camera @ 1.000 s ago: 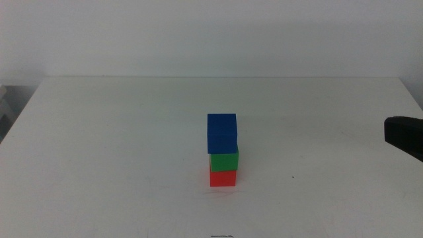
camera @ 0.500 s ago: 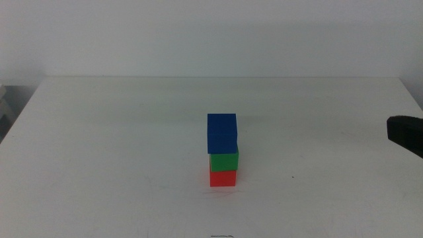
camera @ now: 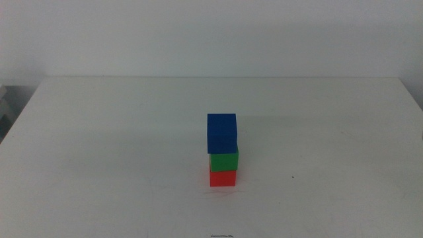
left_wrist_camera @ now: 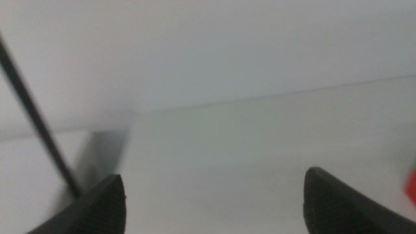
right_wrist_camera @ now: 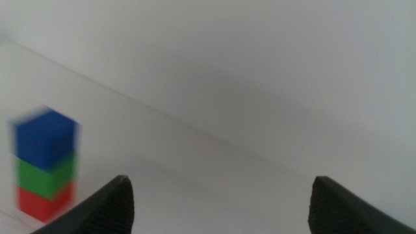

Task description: Stack red cubes first, then green, then blue cubes in a specific spot.

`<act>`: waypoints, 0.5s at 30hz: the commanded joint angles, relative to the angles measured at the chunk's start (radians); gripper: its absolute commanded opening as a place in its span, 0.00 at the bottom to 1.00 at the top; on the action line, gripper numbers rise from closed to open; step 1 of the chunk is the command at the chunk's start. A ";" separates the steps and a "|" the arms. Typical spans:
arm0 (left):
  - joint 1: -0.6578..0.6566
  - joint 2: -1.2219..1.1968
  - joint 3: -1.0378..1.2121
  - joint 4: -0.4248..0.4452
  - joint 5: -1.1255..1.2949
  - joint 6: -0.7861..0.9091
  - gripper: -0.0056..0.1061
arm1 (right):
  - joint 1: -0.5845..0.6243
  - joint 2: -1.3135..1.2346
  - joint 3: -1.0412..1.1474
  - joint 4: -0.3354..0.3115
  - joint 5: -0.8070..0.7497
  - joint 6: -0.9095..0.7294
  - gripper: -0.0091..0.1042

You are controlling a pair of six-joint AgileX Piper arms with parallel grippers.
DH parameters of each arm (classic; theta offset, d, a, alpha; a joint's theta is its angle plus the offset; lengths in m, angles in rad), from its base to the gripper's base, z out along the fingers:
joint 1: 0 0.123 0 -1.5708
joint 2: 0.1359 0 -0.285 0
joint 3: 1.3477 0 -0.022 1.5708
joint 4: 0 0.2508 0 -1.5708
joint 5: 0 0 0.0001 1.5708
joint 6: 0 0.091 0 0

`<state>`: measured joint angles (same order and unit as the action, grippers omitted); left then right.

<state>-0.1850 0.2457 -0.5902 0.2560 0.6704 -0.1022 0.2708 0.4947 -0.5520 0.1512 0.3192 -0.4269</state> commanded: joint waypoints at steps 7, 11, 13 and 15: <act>0.002 -0.167 0.273 -0.119 -0.342 -0.002 0.89 | -0.189 -0.220 0.267 -0.030 -0.084 -0.010 0.83; 0.019 -0.238 0.389 -0.119 -0.421 -0.002 0.89 | -0.199 -0.325 0.365 -0.054 -0.083 -0.010 0.83; 0.051 -0.261 0.432 -0.123 -0.419 -0.002 0.89 | -0.199 -0.363 0.406 -0.078 -0.085 -0.010 0.83; 0.095 -0.277 0.460 -0.159 -0.419 -0.002 0.89 | -0.199 -0.396 0.451 -0.096 -0.091 -0.010 0.83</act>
<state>-0.1145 -0.0123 -0.1217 0.1274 0.3394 -0.1022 0.0804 0.1086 -0.0968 0.0789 0.3117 -0.4269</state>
